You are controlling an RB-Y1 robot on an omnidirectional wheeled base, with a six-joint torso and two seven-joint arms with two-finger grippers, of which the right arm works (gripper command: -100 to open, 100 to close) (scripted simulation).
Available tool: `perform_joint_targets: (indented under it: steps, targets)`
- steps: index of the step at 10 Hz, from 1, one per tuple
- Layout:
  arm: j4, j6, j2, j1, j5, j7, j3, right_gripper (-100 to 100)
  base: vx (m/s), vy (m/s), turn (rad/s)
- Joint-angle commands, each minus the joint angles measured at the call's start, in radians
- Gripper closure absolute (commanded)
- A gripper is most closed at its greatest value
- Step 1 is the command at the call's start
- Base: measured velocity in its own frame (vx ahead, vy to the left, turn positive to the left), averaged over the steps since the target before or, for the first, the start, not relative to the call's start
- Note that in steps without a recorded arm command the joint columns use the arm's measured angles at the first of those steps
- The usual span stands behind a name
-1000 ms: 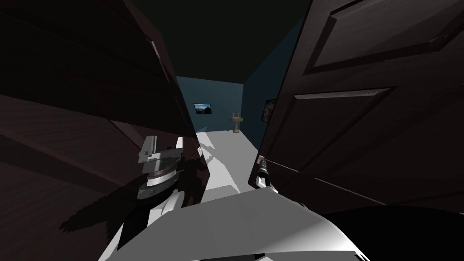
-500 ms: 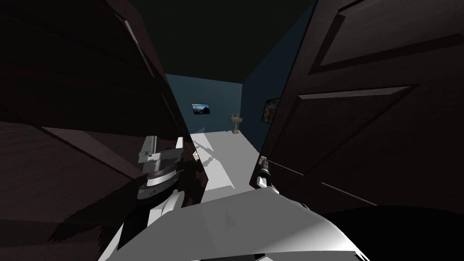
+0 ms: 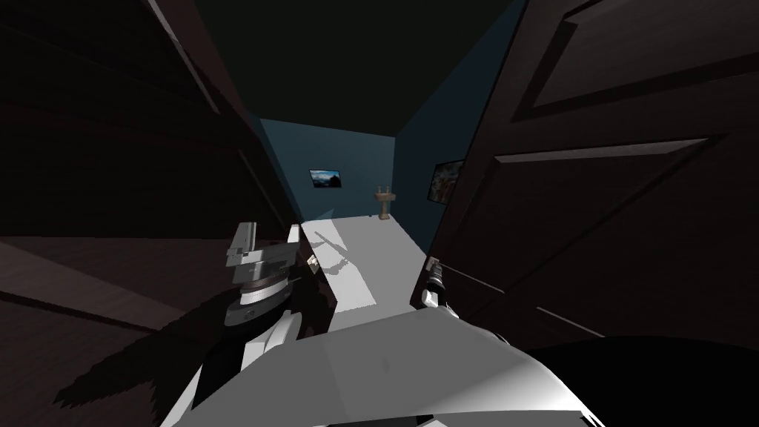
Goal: Push the door open
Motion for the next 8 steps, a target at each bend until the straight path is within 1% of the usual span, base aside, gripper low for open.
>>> perform_joint_targets:
  steps: [1,3,6,7,8]
  targets:
    - [0.009,-0.01,-0.009,-0.008,-0.011,0.005,-0.015,100,0.177,-0.046,-0.026]
    - [0.011,-0.015,-0.014,-0.006,-0.028,0.017,-0.038,100,0.192,-0.037,-0.03]
    - [0.015,-0.021,-0.022,-0.004,-0.056,0.035,-0.073,100,0.206,-0.086,-0.028]
    - [0.023,-0.021,-0.022,-0.004,-0.056,0.035,-0.073,100,0.129,-0.058,-0.007]
    - [0.017,-0.025,-0.026,-0.003,-0.071,0.045,-0.093,100,0.174,-0.057,-0.023]
